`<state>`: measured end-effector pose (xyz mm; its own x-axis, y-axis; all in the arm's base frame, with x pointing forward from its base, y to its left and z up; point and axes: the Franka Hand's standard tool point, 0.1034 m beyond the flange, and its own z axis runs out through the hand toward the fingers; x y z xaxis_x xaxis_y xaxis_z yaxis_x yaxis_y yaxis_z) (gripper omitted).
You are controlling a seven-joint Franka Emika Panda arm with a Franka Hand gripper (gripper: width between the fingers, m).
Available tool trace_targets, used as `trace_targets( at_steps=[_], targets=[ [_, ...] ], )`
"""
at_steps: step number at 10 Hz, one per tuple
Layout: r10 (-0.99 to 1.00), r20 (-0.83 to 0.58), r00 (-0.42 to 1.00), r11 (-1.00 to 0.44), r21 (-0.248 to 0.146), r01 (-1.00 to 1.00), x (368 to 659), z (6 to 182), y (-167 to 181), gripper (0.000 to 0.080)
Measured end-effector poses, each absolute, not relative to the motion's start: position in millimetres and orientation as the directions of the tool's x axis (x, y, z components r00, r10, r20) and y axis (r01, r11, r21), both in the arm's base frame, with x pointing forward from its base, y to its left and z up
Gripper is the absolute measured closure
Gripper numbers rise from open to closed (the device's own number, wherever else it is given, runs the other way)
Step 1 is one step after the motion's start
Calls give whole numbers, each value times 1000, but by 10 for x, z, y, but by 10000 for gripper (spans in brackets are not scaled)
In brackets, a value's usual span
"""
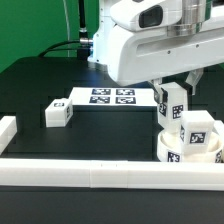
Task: Assemble stool
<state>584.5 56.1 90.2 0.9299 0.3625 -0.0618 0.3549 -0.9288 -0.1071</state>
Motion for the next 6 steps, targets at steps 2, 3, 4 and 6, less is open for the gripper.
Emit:
trace_targets(
  at_steps=[2,3,4,6],
  targets=[
    [363,-62,930,-929,-107,356,5845,903,563,459],
    [363,-62,930,-929,-107,355,5845,903,564,459],
    [354,-63,933,-932,-106,346,5847,903,566,459],
    [334,-65,940,-939,-105,327,5847,903,570,459]
  ],
)
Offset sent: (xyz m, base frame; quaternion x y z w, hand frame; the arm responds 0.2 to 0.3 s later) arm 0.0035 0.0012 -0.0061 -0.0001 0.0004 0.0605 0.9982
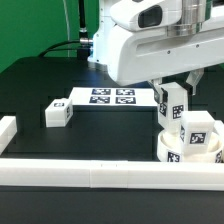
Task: Assemble stool
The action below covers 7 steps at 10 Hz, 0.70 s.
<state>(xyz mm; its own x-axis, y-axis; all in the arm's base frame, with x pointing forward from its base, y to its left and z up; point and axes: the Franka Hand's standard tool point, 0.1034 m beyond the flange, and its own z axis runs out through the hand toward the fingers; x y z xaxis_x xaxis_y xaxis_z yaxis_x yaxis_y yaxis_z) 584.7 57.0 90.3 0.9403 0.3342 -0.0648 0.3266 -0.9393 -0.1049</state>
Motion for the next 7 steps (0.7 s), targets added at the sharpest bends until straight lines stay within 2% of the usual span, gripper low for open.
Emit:
trace_targets(
  at_steps=[7],
  targets=[
    [-81,-105,991,-992,-84,-90,5843,904,614,459]
  ],
)
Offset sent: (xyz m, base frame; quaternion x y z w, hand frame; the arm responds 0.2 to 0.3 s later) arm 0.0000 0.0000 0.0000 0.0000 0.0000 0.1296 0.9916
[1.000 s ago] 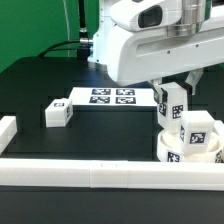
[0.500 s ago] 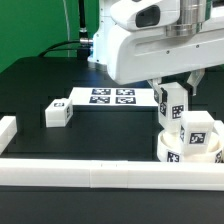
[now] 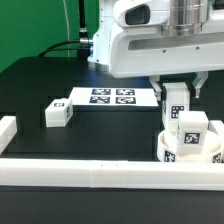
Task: Assemble stool
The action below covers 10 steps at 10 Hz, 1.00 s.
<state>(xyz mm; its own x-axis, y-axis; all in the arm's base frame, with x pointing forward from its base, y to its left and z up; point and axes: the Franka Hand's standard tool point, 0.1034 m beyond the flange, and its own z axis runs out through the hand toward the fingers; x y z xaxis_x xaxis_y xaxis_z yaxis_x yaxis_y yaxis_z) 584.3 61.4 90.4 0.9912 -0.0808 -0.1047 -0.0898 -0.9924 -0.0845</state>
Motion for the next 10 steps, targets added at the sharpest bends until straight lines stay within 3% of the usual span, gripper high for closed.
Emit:
trace_targets(
  at_steps=[10],
  targets=[
    [-574,-177,799,-802,-74,-593,5829,911,777,459]
  ],
)
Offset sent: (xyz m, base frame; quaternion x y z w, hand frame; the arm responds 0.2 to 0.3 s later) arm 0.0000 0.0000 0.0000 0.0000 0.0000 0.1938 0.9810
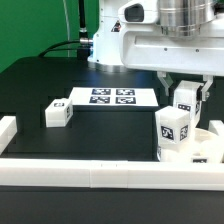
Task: Assemble stool
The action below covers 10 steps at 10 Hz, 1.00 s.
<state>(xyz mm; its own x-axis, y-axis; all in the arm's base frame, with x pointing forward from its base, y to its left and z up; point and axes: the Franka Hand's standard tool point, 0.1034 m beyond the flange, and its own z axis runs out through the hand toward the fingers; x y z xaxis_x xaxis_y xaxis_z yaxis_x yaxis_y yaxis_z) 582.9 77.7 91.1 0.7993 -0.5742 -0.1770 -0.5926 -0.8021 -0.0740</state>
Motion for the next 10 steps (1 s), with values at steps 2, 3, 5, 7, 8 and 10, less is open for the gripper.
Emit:
trace_targets(
  at_steps=[2,3,5,7,8,10],
  targets=[
    [-659,-195,726,-730,-65,-680,5827,914,820,459],
    [-699,-202,686,-691,-57,-720,5825,915,837,459],
    [-771,-218,599,-606,-42,-795,5823,917,877,459],
    [-819,-227,527,-536,-27,-844,5820,919,907,459],
    [-830,-231,507,-516,-24,-856,5819,920,921,459],
    [-823,-232,518,-527,-28,-849,5818,920,926,229]
  ],
)
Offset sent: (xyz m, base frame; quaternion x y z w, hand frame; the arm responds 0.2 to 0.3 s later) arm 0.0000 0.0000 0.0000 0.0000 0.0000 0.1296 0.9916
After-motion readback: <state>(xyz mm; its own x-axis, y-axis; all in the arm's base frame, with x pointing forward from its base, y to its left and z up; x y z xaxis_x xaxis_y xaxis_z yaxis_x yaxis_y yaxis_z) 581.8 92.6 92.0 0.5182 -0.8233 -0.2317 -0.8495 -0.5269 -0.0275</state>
